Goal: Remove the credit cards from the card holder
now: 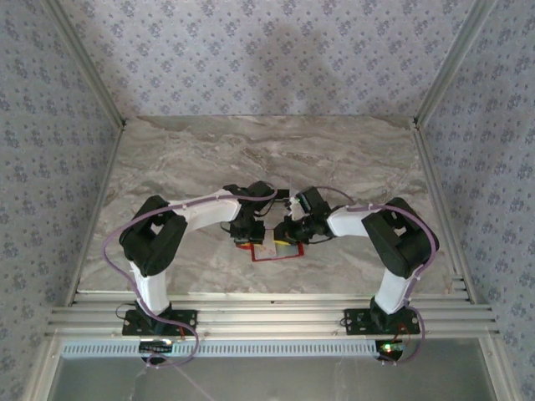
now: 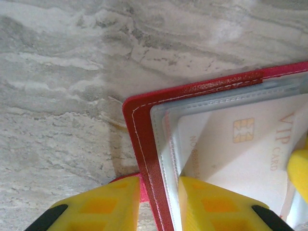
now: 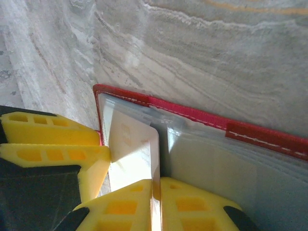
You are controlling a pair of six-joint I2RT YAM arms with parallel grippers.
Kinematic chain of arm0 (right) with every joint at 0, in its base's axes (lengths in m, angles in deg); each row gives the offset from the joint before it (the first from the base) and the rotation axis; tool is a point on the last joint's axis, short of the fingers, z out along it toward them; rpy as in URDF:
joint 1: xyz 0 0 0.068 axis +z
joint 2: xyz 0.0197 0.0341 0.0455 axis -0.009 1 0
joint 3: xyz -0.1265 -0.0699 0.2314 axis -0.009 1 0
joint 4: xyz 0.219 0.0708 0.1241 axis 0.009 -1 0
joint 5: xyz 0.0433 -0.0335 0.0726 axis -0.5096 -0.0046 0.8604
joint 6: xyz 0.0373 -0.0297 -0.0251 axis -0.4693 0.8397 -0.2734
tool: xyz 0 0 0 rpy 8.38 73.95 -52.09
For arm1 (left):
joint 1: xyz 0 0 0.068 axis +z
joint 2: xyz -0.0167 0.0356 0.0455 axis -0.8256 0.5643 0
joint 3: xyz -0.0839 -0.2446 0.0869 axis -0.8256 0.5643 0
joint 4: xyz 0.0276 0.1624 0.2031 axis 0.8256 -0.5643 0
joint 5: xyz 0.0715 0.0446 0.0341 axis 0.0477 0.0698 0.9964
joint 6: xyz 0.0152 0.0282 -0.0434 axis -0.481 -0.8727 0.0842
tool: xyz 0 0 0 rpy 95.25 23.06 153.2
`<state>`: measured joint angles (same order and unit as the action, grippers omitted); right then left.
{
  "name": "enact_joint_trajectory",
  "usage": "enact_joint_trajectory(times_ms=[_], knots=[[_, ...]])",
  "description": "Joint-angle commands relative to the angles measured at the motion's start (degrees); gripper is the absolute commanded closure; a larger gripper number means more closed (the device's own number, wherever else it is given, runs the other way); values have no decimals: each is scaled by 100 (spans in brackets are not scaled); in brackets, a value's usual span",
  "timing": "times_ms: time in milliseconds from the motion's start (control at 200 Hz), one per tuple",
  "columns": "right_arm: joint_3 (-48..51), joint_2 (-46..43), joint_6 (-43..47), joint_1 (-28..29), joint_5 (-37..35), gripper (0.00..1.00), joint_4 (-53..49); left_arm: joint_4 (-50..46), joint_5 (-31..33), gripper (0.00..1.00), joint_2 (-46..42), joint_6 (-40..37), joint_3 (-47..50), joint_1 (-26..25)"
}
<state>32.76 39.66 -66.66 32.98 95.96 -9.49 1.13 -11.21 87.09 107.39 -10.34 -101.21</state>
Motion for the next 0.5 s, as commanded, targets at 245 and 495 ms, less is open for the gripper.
enact_joint_trajectory(times_ms=[245, 495], knots=[[155, -56, -127, -84, 160, 91, 141, -586, 335, 72, 190, -84, -19, -34], [153, -101, 14, -106, 35, 93, -57, -589, 399, 71, -228, -23, -187, -33]])
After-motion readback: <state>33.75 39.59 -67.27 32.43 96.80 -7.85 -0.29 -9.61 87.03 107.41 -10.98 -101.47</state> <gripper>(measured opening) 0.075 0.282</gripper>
